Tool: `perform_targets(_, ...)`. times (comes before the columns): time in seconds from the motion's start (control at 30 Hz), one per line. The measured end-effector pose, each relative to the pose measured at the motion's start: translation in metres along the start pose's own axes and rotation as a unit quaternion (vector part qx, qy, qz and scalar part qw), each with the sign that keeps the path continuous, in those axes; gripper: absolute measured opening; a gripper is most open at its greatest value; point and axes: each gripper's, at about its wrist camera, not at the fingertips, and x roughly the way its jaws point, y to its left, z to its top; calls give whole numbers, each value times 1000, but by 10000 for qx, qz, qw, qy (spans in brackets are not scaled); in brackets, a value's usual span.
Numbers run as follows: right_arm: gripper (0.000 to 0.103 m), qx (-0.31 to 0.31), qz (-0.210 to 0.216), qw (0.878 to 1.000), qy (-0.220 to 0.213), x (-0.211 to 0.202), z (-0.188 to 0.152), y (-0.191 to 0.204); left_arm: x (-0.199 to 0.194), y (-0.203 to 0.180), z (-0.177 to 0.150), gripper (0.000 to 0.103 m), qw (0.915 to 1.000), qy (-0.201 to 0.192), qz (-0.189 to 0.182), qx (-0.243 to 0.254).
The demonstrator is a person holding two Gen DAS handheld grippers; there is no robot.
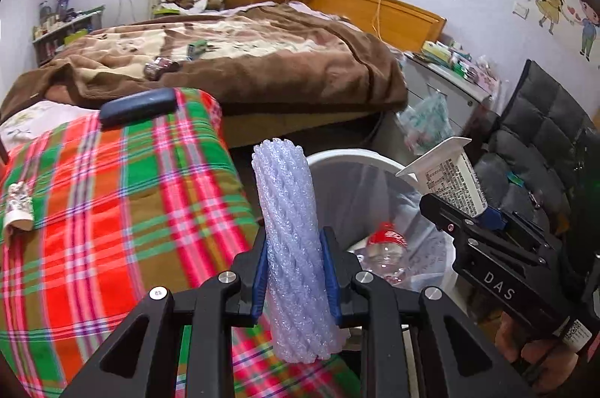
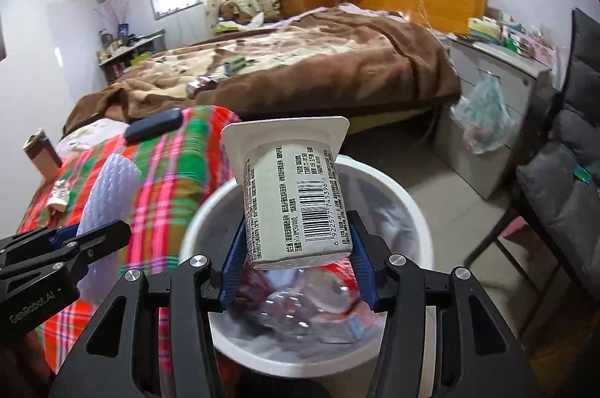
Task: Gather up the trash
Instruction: 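Open both tools to drop the foam net and yogurt cup into the bin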
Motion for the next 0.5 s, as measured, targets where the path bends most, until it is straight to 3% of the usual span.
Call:
perform_targets(0.37,52,127,-214,9991,343,14,-9,-28,31,-33,-1,26,9994,198,-89,284)
perform_targets(0.5,53,161,-259,9987,411,16,-9,-33,35,-33,-1,33,9993,244,-97,258)
